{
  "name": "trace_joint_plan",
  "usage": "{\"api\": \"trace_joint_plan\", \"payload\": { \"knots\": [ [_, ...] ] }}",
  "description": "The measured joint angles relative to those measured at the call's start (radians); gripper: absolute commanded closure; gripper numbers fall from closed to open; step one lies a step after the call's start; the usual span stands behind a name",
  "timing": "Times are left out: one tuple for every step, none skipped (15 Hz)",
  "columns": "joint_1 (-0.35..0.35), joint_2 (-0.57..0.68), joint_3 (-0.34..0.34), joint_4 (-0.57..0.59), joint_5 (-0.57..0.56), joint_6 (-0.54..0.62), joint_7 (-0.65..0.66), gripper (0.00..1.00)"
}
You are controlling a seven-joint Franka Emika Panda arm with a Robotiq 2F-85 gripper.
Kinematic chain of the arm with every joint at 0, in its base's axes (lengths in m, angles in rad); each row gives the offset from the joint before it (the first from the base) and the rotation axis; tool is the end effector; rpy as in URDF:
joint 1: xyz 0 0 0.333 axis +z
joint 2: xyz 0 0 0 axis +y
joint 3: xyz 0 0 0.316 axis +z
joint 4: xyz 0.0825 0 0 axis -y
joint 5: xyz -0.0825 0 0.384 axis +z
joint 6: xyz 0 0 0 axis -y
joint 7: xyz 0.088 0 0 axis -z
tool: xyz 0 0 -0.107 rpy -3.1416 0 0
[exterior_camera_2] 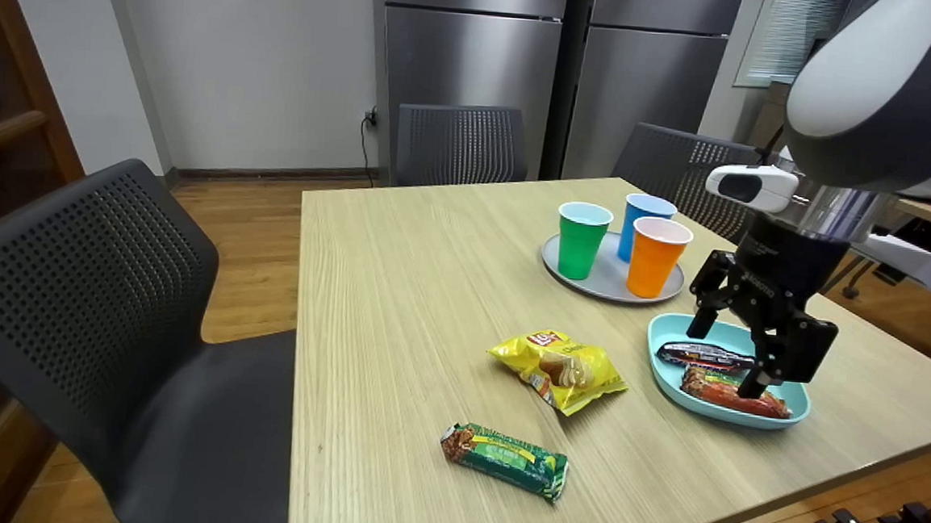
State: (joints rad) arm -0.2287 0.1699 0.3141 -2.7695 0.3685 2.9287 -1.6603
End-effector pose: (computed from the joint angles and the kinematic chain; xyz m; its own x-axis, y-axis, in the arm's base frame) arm 0.3766 0.0165 0.1642 0.1889 0.9738 0.1264 0.9820 -0.1874 -0.0234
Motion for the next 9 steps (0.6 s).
{"api": "trace_joint_plan", "payload": {
  "knots": [
    [0.004,0.0,0.02,0.005,0.038,0.005,0.001,0.0],
    [0.006,0.001,0.04,0.011,0.07,0.008,0.004,0.0],
    [0.01,0.002,0.054,0.019,0.091,0.009,0.009,0.0],
    [0.019,0.004,0.061,0.026,0.099,0.012,0.022,0.0],
    [0.036,0.007,0.058,0.029,0.087,0.021,0.053,0.0],
    [0.06,0.011,0.046,0.029,0.06,0.04,0.097,0.0],
    [0.095,0.019,0.023,0.028,0.014,0.06,0.159,0.0],
    [0.138,0.027,-0.011,0.028,-0.046,0.076,0.235,0.0],
    [0.184,0.035,-0.05,0.028,-0.107,0.089,0.313,0.0]
  ]
}}
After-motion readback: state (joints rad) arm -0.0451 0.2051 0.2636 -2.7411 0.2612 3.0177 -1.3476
